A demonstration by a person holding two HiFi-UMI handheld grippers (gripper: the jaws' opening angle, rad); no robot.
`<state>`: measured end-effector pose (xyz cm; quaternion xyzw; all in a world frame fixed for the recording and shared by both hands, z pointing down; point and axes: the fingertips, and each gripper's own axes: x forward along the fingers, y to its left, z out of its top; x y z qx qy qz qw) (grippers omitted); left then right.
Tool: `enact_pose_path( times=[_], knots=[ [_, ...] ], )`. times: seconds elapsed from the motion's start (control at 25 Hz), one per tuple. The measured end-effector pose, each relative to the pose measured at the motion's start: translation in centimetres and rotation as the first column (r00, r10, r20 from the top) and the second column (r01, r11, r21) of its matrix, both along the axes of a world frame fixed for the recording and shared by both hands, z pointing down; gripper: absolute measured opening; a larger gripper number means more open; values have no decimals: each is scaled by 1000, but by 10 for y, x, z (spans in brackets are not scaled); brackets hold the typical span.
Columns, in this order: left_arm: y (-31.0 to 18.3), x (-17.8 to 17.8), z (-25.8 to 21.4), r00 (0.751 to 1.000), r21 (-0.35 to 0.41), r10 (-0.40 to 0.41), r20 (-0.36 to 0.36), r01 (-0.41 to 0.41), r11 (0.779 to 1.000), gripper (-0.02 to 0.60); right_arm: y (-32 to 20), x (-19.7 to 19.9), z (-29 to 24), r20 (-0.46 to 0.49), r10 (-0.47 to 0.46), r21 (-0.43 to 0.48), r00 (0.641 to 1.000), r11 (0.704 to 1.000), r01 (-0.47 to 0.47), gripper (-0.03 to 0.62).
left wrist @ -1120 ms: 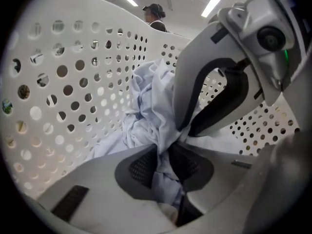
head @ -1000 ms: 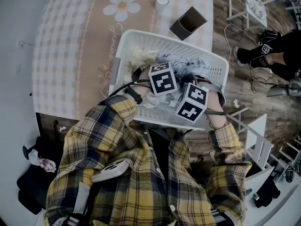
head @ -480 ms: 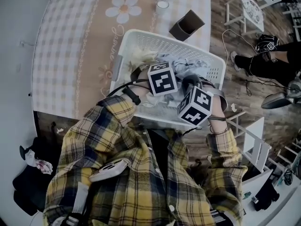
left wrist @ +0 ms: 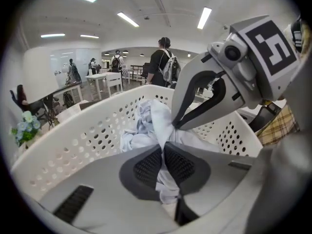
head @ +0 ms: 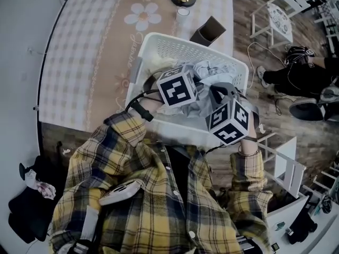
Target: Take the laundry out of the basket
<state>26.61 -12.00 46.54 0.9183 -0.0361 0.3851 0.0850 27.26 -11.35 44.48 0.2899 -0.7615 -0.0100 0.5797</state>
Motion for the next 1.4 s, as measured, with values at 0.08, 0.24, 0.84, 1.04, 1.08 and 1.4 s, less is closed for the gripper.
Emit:
enact_pose_path(
  times=[0.08,0.24,0.84,1.04,1.08,1.4],
  knots=[
    [1,5,-22,999,39,-22,-23,23,999,44,1,6,-22,28,20,46,999,999,-21,29],
    [5,11,-61,996,89,-56,-70,62,994,43,3,16,-58,89,50,134,995,989,-61,29],
    [6,-31,-140,956,268,-203,-212,256,929,41,7,-21,-131,128,-68,365,989,931,17,29],
    [11,-59,-161,938,308,-256,-233,321,896,40,9,-48,-152,139,-126,414,982,908,58,29],
    [11,-65,-165,933,313,-268,-241,336,888,40,9,-54,-155,143,-137,420,980,905,65,29],
    [7,-133,-191,887,333,-355,-297,444,832,40,4,-120,-179,151,-228,462,962,876,135,29]
  ],
)
